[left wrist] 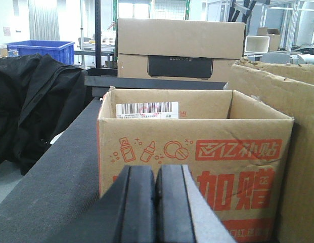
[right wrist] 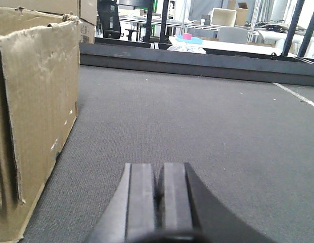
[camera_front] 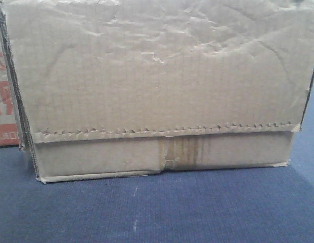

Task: Stack two boxes on right shelf middle

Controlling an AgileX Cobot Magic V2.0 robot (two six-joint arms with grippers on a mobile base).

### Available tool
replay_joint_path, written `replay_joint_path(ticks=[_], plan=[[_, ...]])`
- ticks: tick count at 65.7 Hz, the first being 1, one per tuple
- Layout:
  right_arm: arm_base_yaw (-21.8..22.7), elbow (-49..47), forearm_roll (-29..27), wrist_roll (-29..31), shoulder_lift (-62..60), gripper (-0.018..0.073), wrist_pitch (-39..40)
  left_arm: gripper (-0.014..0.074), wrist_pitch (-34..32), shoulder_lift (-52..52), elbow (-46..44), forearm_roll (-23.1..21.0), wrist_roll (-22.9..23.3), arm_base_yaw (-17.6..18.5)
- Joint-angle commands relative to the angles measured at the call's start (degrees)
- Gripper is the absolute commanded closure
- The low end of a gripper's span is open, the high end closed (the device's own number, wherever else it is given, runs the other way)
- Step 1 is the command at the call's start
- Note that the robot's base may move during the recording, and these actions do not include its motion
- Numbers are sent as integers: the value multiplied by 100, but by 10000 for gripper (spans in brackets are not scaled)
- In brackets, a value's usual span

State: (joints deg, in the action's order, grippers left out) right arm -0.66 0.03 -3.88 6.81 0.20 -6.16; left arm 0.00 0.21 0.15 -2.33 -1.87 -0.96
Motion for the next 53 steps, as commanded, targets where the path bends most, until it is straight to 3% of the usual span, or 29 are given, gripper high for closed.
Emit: replay_joint_path(ticks=[1,31,47,53], plan=[[23,-3,41,9,-20,718,118,708,-103,-21,-15,-15,-3,0],[23,-3,41,9,-20,718,118,708,-243,-21,-15,-15,-3,0],[21,-3,41,9,-20,718,841,708,-336,-21,-15,-15,-3,0],[21,-3,41,9,-20,718,1017,708,-769,-21,-15,-28,-3,0]])
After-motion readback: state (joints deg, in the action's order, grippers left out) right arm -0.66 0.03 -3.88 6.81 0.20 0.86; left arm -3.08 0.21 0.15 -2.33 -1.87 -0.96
